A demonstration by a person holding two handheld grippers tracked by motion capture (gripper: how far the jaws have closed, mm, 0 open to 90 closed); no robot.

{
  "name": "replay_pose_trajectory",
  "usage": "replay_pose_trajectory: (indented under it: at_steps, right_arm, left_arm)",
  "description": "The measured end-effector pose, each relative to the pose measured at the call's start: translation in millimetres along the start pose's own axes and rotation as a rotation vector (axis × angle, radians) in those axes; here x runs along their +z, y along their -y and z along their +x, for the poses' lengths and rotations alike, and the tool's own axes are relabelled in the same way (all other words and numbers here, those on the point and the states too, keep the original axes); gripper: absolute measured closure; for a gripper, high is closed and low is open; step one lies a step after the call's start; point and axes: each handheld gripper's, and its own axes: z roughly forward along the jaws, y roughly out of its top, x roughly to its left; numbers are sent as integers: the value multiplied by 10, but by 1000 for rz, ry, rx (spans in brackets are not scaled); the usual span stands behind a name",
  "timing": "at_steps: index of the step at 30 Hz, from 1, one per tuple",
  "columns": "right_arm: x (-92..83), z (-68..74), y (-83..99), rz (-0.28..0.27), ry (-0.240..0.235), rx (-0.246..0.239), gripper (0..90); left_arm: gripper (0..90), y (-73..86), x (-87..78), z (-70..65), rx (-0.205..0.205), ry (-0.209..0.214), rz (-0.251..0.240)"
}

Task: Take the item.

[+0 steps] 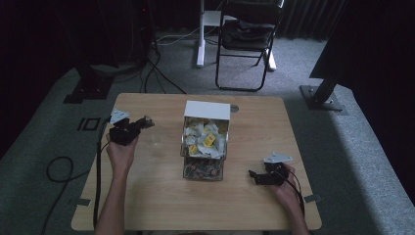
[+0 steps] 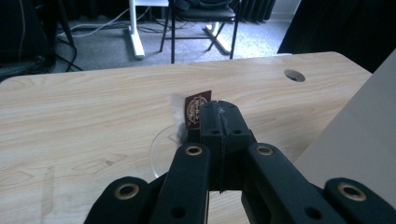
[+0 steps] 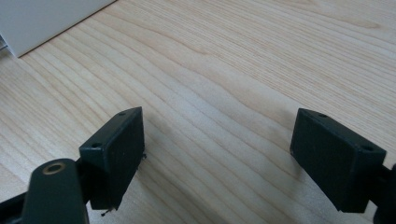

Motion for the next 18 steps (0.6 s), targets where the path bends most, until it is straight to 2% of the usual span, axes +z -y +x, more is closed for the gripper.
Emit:
replay_pose_trajectory:
  at_steps: [1, 2, 4, 5, 6, 11, 13, 18]
  right_arm:
    - [0, 0, 0, 0, 0, 0, 176]
    - [0, 0, 0, 0, 0, -1, 176]
    - [0, 0, 0, 0, 0, -1, 176]
    - [0, 0, 0, 0, 0, 0, 176]
    - [0, 0, 0, 0, 0, 0, 176]
    - [1, 0, 0, -1, 0, 0, 175]
    - [1, 1, 0, -1, 0, -1, 175]
    - [1, 0, 0, -1, -1, 0, 174]
  left_arm:
    - [801, 10, 28, 7, -13, 2, 6]
    - [738, 24, 44, 8, -16, -9, 8]
    - [671, 41, 49, 14, -20, -12, 6]
    - [671, 75, 34, 26, -27, -20, 3]
    - [606, 86, 23, 24, -20, -34, 9]
    - [527, 167, -48, 29, -21, -46, -3]
    - [517, 206, -58, 28, -15, -61, 5]
    - [497, 310, -84, 61, -29, -77, 7]
